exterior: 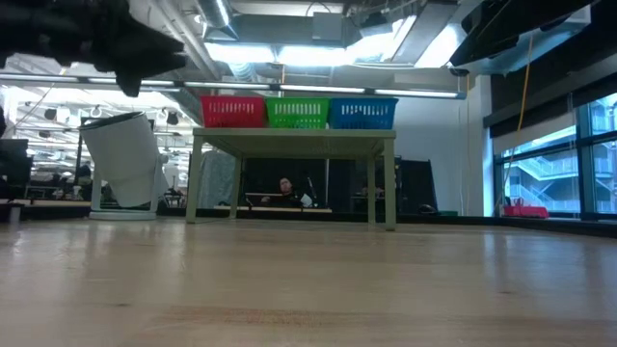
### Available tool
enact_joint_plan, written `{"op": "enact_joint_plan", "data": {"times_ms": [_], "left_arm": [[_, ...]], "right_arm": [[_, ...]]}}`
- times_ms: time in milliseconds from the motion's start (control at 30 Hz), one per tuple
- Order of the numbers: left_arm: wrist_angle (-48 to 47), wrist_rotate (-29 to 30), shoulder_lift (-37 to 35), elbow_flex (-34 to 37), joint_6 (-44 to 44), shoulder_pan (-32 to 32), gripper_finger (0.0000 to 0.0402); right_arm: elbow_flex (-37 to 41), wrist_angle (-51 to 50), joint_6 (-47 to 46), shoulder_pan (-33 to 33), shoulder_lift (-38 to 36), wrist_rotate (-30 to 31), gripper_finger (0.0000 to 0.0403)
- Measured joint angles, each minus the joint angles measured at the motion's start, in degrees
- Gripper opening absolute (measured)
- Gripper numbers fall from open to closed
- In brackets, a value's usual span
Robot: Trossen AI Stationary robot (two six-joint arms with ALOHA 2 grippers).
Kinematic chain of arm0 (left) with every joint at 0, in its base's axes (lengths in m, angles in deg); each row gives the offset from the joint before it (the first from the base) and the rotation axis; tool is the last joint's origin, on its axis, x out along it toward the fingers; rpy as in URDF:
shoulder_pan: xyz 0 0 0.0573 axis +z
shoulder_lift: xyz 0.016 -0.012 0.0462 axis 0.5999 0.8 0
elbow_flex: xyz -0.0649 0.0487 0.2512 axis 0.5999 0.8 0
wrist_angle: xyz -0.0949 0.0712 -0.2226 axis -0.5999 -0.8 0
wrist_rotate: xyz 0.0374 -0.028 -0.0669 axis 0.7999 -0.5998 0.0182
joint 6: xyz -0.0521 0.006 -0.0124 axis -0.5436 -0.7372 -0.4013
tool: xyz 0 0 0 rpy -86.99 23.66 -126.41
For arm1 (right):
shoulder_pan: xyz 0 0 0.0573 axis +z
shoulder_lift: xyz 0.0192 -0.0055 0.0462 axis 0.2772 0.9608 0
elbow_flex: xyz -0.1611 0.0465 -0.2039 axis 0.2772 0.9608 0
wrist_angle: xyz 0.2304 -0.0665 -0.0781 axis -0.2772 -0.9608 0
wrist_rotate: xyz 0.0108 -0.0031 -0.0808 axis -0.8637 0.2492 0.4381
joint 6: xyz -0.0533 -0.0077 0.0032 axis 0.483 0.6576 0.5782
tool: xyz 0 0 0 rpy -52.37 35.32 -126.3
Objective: Pick & Place Office Desk Supplies
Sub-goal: Return to Home Position
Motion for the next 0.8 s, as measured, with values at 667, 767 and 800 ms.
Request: {"op": "enact_joint_plan", "data": {"times_ms": [667, 767, 800], "left_arm": [[18.8, 1.2, -3.7, 10.0, 6.3, 0.0, 0.0134], [18.8, 1.0, -4.9, 10.0, 8.7, 0.0, 0.0132], [18.6, 1.0, -5.0, 10.0, 9.0, 0.0, 0.0132]], "right_arm": [[0.0, 0.0, 0.0, 0.0, 0.0, -0.1, 0.0258], [0.0, 0.0, 0.0, 0.0, 0.0, -0.1, 0.0259], [0.0, 0.0, 0.0, 0.0, 0.0, -0.1, 0.0259]]}}
